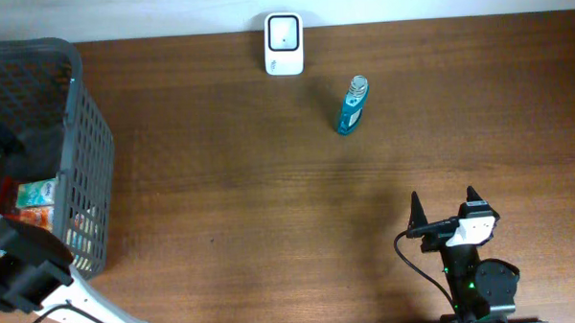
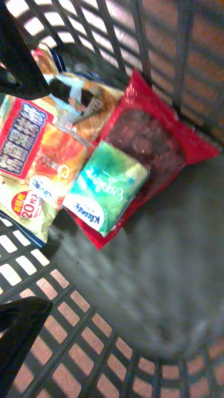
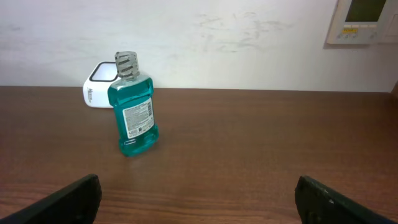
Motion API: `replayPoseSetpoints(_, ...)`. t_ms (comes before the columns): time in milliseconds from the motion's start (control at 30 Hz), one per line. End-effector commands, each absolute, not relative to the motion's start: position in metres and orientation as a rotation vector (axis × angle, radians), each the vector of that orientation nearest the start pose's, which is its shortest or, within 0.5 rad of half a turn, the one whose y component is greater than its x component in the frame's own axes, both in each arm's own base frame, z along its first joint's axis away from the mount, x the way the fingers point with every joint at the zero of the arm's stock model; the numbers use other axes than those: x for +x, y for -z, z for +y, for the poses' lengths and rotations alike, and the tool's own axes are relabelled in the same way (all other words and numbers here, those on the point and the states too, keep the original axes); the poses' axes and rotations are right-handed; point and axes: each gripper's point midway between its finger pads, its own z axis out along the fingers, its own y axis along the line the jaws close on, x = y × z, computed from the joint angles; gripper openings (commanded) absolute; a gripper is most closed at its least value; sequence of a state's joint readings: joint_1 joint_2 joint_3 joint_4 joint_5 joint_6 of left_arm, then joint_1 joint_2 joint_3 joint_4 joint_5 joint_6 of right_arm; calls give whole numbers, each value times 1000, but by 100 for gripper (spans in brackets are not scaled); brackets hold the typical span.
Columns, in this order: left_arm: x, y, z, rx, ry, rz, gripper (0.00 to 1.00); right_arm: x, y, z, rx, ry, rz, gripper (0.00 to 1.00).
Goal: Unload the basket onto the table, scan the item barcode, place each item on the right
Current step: 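Reach the left gripper into the basket and grasp the green tissue pack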
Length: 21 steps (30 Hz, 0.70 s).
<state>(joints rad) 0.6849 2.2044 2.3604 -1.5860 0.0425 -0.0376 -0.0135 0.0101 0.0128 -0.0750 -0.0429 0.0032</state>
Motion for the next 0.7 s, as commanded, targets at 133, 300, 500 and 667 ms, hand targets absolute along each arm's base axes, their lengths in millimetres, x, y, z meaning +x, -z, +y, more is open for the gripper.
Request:
replayPoseSetpoints(133,337,-112,273,-1070,0,3011,99,246,-157,3,-15,-25,1646,98)
replayPoseSetpoints(300,334,-83,272,-1085,-1,3041,99,246,-157,3,-14,-25,1646,98)
replayPoseSetpoints(500,327,-59,267,-1095,11,3078,98,246,-157,3,-14,-25,1646,98)
replayPoseSetpoints(667,322,-53,264,-1103,25,3103,50,246,-157,3,-15,-25,1646,98)
